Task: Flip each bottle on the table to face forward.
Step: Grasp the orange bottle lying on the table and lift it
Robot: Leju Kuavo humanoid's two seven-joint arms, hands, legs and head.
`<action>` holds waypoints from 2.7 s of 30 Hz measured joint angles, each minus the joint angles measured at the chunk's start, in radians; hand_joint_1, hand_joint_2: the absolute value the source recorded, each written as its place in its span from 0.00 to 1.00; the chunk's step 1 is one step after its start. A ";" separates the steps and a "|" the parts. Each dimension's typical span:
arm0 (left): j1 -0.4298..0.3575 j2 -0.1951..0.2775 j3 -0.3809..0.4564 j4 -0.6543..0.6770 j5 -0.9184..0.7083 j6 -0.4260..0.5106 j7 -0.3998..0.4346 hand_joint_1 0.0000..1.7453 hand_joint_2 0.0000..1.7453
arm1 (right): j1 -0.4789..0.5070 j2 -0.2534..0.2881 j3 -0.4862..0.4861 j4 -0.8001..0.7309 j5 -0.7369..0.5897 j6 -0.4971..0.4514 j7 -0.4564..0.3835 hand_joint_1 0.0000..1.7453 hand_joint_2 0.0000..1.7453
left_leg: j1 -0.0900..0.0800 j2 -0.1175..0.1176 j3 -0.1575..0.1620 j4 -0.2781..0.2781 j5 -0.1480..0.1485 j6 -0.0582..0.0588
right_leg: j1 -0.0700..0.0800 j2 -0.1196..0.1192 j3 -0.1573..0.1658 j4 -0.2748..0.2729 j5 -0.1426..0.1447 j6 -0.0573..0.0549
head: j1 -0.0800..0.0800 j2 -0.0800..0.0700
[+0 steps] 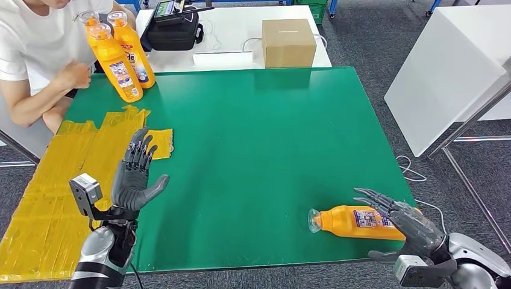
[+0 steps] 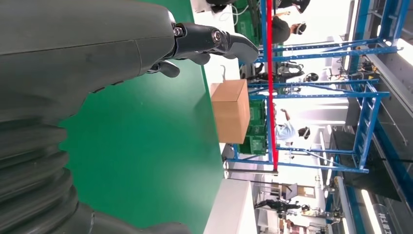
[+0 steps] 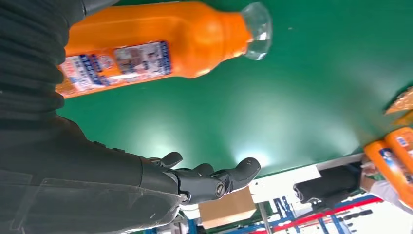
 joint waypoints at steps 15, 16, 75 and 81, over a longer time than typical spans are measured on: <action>0.003 0.005 0.000 0.003 0.009 0.014 0.000 0.00 1.00 | -0.023 -0.062 -0.004 0.071 0.126 -0.043 0.210 0.00 1.00 | -0.001 0.000 0.000 0.000 0.000 0.000 | -0.001 0.000 0.000 0.000 0.000 0.000 | 0.000 0.000; 0.004 0.005 -0.001 0.003 0.009 0.015 0.000 0.00 1.00 | -0.032 -0.062 0.006 0.088 0.135 -0.052 0.221 0.00 1.00 | -0.001 0.000 0.000 0.000 0.000 0.000 | 0.000 0.000 0.000 0.000 0.000 0.000 | 0.000 0.000; 0.068 -0.005 -0.071 -0.055 -0.072 -0.023 0.100 0.00 1.00 | -0.364 0.431 0.175 0.484 0.172 -0.460 0.388 1.00 1.00 | 0.004 0.004 0.003 0.000 0.001 -0.001 | 0.004 0.004 0.003 0.001 0.001 0.001 | 0.000 0.000; 0.042 -0.005 -0.118 -0.036 -0.082 -0.032 0.110 0.00 1.00 | -0.408 0.584 0.119 0.484 0.088 -0.467 0.327 1.00 1.00 | 0.003 0.002 0.002 0.000 0.001 -0.001 | 0.003 0.003 0.002 0.001 0.001 0.001 | 0.000 0.000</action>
